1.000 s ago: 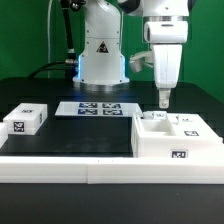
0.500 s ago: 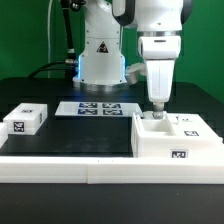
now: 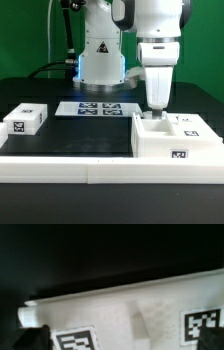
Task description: Assemble cabinet
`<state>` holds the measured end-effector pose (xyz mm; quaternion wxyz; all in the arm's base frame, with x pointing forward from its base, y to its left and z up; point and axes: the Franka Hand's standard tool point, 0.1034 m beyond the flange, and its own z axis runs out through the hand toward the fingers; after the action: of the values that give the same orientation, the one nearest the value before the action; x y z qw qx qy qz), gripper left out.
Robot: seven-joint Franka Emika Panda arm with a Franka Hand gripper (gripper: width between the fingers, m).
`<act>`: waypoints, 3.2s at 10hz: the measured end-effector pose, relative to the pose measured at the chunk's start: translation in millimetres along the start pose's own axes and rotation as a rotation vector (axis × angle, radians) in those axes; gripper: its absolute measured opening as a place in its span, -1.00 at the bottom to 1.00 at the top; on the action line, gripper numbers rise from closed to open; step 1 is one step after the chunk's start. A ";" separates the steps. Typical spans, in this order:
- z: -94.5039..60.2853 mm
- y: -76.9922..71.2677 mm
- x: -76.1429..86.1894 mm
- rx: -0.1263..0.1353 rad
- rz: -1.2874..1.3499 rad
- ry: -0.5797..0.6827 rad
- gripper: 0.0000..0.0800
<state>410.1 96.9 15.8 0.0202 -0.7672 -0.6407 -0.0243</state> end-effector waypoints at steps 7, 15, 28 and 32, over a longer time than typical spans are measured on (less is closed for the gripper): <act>6.8 -3.3 1.2 0.019 0.027 -0.003 -0.83; -39.9 -8.1 -1.7 0.003 -0.002 -0.056 -0.82; -48.8 41.1 -19.1 0.010 0.020 -0.066 -0.82; -40.8 39.7 -18.7 0.025 0.021 -0.066 -0.82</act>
Offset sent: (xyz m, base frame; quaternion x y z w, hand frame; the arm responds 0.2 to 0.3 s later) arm 0.0007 0.0097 -0.0088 0.0336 -0.0018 0.0277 0.9990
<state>445.3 68.9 55.3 0.0091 -0.7738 -0.6333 0.0092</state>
